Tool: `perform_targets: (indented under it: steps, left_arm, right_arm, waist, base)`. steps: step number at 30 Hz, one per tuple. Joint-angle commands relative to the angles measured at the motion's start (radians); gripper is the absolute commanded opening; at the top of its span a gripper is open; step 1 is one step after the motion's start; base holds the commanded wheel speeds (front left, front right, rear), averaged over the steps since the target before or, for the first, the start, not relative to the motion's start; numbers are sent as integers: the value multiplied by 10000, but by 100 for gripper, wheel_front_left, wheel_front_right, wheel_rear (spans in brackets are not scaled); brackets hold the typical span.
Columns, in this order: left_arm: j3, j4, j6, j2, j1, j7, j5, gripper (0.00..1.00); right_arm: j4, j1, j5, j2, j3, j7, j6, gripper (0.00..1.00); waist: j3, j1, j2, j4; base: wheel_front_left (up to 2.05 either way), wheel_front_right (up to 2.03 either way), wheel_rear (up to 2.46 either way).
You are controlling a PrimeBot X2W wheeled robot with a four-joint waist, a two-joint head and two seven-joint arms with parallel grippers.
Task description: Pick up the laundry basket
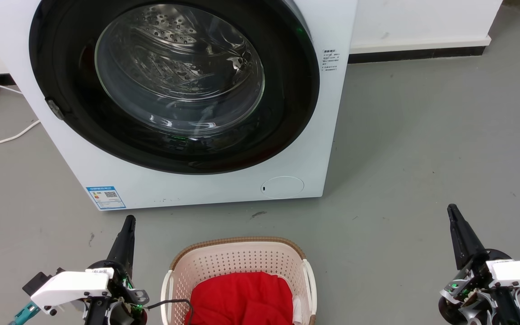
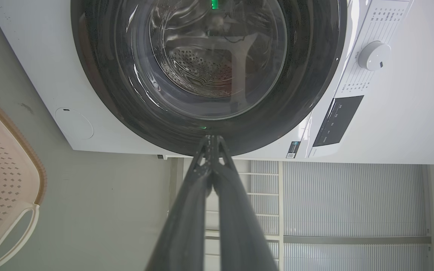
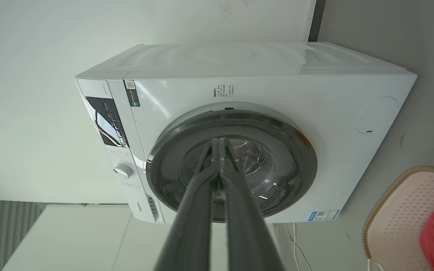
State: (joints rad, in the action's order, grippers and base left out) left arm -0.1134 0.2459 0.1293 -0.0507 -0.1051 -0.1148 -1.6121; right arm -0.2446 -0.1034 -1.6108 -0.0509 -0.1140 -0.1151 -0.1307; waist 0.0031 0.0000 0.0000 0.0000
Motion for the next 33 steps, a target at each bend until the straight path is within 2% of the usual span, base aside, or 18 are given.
perform_targets:
  steps: [1, 9, 10, 18, 25, 33]
  left_arm:
    - [-26, 4, 48, 10, -80, -24, -17, 0]
    - [-25, 4, 46, 10, -80, -24, -17, 0]
    - [1, -3, 0, 0, -1, 4, 0, 100]
    - [85, 69, -11, 22, 155, 299, 386, 100]
    - [50, -197, -20, 19, 116, 641, 1773, 100]
    - [116, -586, -224, 15, 124, 999, 3461, 100]
  right_arm:
    - [-7, -103, -42, 13, -8, -14, 0, 0]
    - [-7, -103, -42, 13, -8, -14, 0, 0]
    - [1, 0, 2, 0, 1, 5, 0, 100]
    - [-167, 190, 324, 12, 48, 294, 0, 100]
    - [195, 212, 1853, 11, 70, 638, 0, 100]
    - [656, 293, 3859, 9, 159, 998, 0, 100]
  waist:
    - [0, 0, 0, 0]
    - [0, 0, 0, 0]
    - [0, 0, 0, 0]
    - [10, 0, 0, -1]
    - [28, 0, 0, -5]
    - [60, 0, 0, -8]
  base:
    - [0, 0, 0]
    - [0, 0, 0]
    - [0, 0, 0]
    - [0, 0, 0]
    - [0, 0, 0]
    - [0, 0, 0]
